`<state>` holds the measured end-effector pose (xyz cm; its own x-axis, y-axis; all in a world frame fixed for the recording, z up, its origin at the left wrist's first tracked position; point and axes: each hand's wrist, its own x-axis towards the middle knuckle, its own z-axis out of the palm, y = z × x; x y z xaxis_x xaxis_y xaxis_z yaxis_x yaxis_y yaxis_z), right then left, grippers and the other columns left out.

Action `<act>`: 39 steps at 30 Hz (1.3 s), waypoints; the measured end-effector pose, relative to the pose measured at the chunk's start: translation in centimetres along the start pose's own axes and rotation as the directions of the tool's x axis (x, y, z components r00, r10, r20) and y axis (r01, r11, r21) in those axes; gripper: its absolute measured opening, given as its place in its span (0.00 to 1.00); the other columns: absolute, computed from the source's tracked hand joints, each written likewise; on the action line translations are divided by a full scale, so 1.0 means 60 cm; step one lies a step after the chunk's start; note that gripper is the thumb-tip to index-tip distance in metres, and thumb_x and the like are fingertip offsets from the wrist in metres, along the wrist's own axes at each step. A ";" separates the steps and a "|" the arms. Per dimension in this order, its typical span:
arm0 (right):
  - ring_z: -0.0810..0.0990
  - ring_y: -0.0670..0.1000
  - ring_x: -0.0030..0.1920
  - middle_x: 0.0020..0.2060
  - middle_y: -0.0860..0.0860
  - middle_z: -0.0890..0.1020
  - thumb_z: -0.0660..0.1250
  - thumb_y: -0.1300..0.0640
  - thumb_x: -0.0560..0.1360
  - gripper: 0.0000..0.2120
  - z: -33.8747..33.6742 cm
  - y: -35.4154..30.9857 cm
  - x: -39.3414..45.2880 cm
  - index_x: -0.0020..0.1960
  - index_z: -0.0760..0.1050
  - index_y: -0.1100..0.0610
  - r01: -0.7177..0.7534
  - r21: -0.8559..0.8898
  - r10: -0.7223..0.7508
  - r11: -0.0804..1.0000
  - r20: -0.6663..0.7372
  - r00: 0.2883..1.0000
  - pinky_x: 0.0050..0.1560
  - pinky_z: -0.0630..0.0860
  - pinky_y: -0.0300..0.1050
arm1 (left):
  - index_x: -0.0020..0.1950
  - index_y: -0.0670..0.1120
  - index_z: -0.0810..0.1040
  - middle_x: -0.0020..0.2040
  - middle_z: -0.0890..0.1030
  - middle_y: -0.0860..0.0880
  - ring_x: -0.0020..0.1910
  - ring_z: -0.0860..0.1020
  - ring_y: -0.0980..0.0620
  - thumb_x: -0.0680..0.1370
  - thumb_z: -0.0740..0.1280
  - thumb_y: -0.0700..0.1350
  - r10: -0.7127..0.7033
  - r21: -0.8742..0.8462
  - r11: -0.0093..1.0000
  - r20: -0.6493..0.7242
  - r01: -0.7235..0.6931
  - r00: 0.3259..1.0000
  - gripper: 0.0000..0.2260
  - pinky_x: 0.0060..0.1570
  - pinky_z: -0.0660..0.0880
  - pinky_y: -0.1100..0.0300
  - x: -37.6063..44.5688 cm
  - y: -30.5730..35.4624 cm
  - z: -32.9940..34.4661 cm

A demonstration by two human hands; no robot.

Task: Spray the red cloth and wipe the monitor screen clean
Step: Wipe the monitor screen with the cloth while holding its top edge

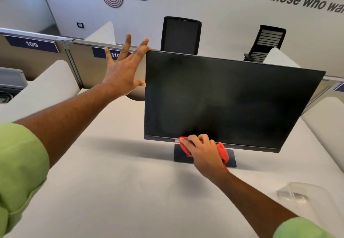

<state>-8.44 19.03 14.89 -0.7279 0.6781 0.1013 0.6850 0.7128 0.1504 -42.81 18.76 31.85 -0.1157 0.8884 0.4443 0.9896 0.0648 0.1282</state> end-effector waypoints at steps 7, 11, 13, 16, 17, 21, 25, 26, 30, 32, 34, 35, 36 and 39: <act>0.78 0.59 0.61 0.69 0.50 0.79 0.80 0.56 0.72 0.35 -0.001 0.096 -0.066 0.77 0.73 0.49 -0.208 -0.046 0.212 0.977 0.103 0.972 0.56 0.80 0.53 | 0.83 0.60 0.39 0.76 0.28 0.69 0.78 0.27 0.55 0.68 0.81 0.55 0.022 0.048 0.999 -0.010 -0.021 1.000 0.58 0.70 0.43 0.21 0.005 0.006 -0.005; 0.74 0.56 0.65 0.71 0.49 0.74 0.74 0.49 0.78 0.30 -0.003 0.127 -0.088 0.78 0.69 0.47 -0.312 -0.047 0.315 0.949 0.111 0.943 0.62 0.77 0.49 | 0.83 0.59 0.41 0.79 0.31 0.66 0.81 0.31 0.51 0.69 0.81 0.54 0.019 0.061 0.998 0.014 -0.020 1.000 0.57 0.71 0.44 0.21 0.005 0.007 -0.006; 0.73 0.54 0.63 0.69 0.48 0.74 0.72 0.47 0.80 0.26 -0.017 0.138 -0.086 0.76 0.71 0.47 -0.369 -0.013 0.367 0.929 0.121 0.922 0.61 0.77 0.46 | 0.83 0.59 0.42 0.80 0.34 0.64 0.81 0.32 0.50 0.69 0.81 0.54 0.017 0.061 0.998 0.025 -0.019 1.000 0.57 0.71 0.44 0.22 0.006 0.011 -0.008; 0.74 0.55 0.58 0.64 0.51 0.77 0.69 0.57 0.82 0.20 -0.075 0.141 -0.063 0.74 0.77 0.51 -0.316 0.236 0.325 0.919 0.003 0.946 0.58 0.77 0.48 | 0.83 0.58 0.42 0.80 0.33 0.64 0.81 0.32 0.51 0.69 0.81 0.53 0.007 0.065 0.998 0.034 -0.009 0.999 0.56 0.71 0.43 0.23 0.006 0.013 -0.009; 0.75 0.58 0.56 0.63 0.54 0.78 0.66 0.64 0.82 0.21 -0.100 0.137 -0.050 0.73 0.78 0.53 -0.243 0.370 0.304 0.897 -0.117 0.945 0.57 0.77 0.51 | 0.83 0.58 0.42 0.79 0.33 0.65 0.81 0.32 0.51 0.69 0.81 0.53 0.005 0.069 0.998 0.034 -0.008 0.999 0.56 0.71 0.43 0.23 0.006 0.013 -0.009; 0.77 0.59 0.57 0.61 0.57 0.80 0.61 0.71 0.76 0.26 -0.209 0.135 0.036 0.70 0.81 0.58 -0.022 0.495 0.329 0.869 -0.544 0.772 0.57 0.76 0.50 | 0.83 0.58 0.41 0.81 0.34 0.62 0.81 0.33 0.50 0.69 0.80 0.54 0.004 0.069 0.998 0.037 -0.006 0.999 0.57 0.72 0.42 0.24 0.007 0.012 -0.007; 0.78 0.57 0.62 0.63 0.56 0.81 0.61 0.67 0.78 0.23 -0.289 0.150 0.136 0.70 0.81 0.56 0.038 0.467 0.346 0.884 -0.706 0.618 0.60 0.77 0.51 | 0.83 0.58 0.41 0.82 0.36 0.60 0.81 0.33 0.50 0.70 0.80 0.54 -0.002 0.068 0.998 0.050 -0.001 0.999 0.56 0.73 0.43 0.23 0.011 0.018 -0.011; 0.78 0.58 0.61 0.63 0.56 0.80 0.59 0.65 0.78 0.24 -0.298 0.145 0.158 0.69 0.82 0.55 0.060 0.448 0.320 0.892 -0.720 0.615 0.60 0.77 0.53 | 0.83 0.57 0.41 0.82 0.36 0.59 0.81 0.33 0.50 0.70 0.80 0.54 -0.003 0.065 0.998 0.052 0.000 0.999 0.56 0.73 0.43 0.23 0.011 0.019 -0.011; 0.77 0.60 0.64 0.64 0.57 0.80 0.64 0.69 0.76 0.25 -0.283 0.093 0.226 0.71 0.81 0.54 0.171 0.336 0.126 0.926 -0.703 0.700 0.62 0.75 0.57 | 0.84 0.57 0.41 0.82 0.36 0.59 0.81 0.32 0.49 0.71 0.79 0.53 -0.011 0.045 0.999 0.060 0.008 0.998 0.56 0.73 0.44 0.23 0.009 0.018 -0.011; 0.76 0.59 0.65 0.66 0.55 0.80 0.67 0.69 0.77 0.27 -0.258 0.072 0.241 0.74 0.78 0.55 0.181 0.312 0.087 0.933 -0.681 0.727 0.64 0.75 0.55 | 0.83 0.58 0.40 0.81 0.34 0.60 0.81 0.32 0.50 0.71 0.80 0.52 -0.030 0.026 0.999 0.064 0.029 0.997 0.56 0.73 0.44 0.23 0.009 0.017 -0.008; 0.76 0.58 0.66 0.67 0.54 0.80 0.66 0.66 0.79 0.26 -0.230 0.054 0.245 0.76 0.76 0.55 0.205 0.285 0.043 0.936 -0.674 0.738 0.66 0.74 0.54 | 0.83 0.59 0.39 0.78 0.31 0.62 0.81 0.32 0.51 0.71 0.80 0.50 -0.047 -0.005 0.999 0.055 0.047 0.997 0.56 0.74 0.43 0.24 0.010 0.015 -0.003; 0.76 0.59 0.67 0.67 0.54 0.79 0.66 0.65 0.79 0.26 -0.212 0.045 0.245 0.76 0.75 0.55 0.227 0.253 -0.002 0.940 -0.662 0.749 0.66 0.74 0.54 | 0.83 0.59 0.39 0.77 0.30 0.63 0.81 0.33 0.51 0.71 0.80 0.49 -0.058 -0.022 0.998 0.050 0.059 0.997 0.57 0.74 0.43 0.25 0.011 0.014 0.000; 0.76 0.59 0.67 0.67 0.53 0.79 0.66 0.65 0.79 0.26 -0.193 0.035 0.243 0.76 0.75 0.54 0.248 0.214 -0.055 0.945 -0.643 0.764 0.65 0.74 0.55 | 0.83 0.60 0.39 0.76 0.30 0.62 0.81 0.34 0.50 0.71 0.80 0.48 -0.068 -0.034 0.997 0.051 0.070 0.996 0.57 0.74 0.43 0.25 0.012 0.012 0.002; 0.76 0.59 0.66 0.67 0.52 0.79 0.68 0.68 0.76 0.28 -0.128 0.003 0.222 0.75 0.77 0.52 0.313 0.117 -0.194 0.943 -0.570 0.798 0.62 0.73 0.56 | 0.83 0.60 0.40 0.79 0.33 0.59 0.82 0.37 0.48 0.71 0.80 0.47 -0.082 -0.052 0.995 0.056 0.085 0.995 0.57 0.74 0.43 0.26 0.016 0.004 0.010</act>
<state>-18.26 26.84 23.81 -0.7308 0.3011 0.6127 0.4215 0.9050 0.0580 -42.61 19.89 31.77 -0.1917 0.9040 0.3822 0.9704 0.1163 0.2116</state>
